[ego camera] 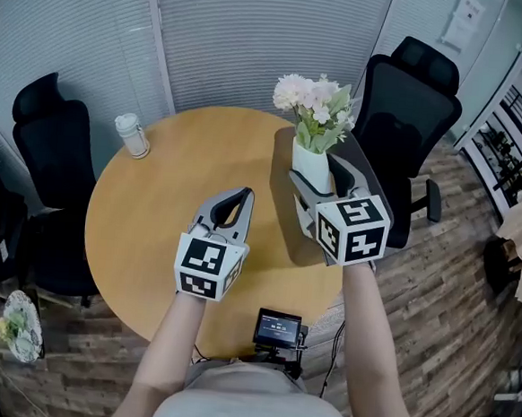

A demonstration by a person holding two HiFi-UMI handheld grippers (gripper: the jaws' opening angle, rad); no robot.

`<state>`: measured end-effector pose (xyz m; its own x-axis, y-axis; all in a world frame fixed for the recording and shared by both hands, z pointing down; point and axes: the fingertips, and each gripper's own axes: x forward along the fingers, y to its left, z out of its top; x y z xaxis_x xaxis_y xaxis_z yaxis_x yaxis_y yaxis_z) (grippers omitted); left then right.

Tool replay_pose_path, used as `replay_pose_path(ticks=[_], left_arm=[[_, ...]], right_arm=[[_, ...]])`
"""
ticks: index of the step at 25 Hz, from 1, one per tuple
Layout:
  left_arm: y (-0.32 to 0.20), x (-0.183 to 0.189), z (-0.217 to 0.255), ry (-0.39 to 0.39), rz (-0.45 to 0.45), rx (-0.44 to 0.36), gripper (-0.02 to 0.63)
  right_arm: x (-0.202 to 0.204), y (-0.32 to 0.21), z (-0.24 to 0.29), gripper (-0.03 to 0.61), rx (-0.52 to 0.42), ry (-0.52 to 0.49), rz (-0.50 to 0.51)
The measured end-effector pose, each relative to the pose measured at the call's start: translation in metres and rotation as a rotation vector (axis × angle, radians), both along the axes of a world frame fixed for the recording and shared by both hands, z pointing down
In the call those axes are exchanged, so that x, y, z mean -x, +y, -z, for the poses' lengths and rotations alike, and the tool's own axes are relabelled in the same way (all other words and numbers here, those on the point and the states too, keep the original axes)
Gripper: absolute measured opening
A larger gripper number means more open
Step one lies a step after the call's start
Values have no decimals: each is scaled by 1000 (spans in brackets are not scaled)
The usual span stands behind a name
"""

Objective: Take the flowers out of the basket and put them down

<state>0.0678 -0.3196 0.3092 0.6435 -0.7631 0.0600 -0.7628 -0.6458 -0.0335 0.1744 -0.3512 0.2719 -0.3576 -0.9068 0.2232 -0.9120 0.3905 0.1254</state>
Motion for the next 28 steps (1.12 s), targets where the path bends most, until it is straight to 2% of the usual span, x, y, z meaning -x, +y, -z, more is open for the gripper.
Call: replay_pose_path(ticks=[9, 21, 28], left_arm=[[5, 34, -6, 12, 16, 1, 3], [25, 80, -17, 12, 36, -15, 3], [27, 93, -18, 31, 63, -13, 3]], right_arm=[[29, 18, 19, 327, -146, -54, -4], [81, 57, 27, 328, -357, -131, 69], [96, 62, 14, 328, -376, -179, 101]])
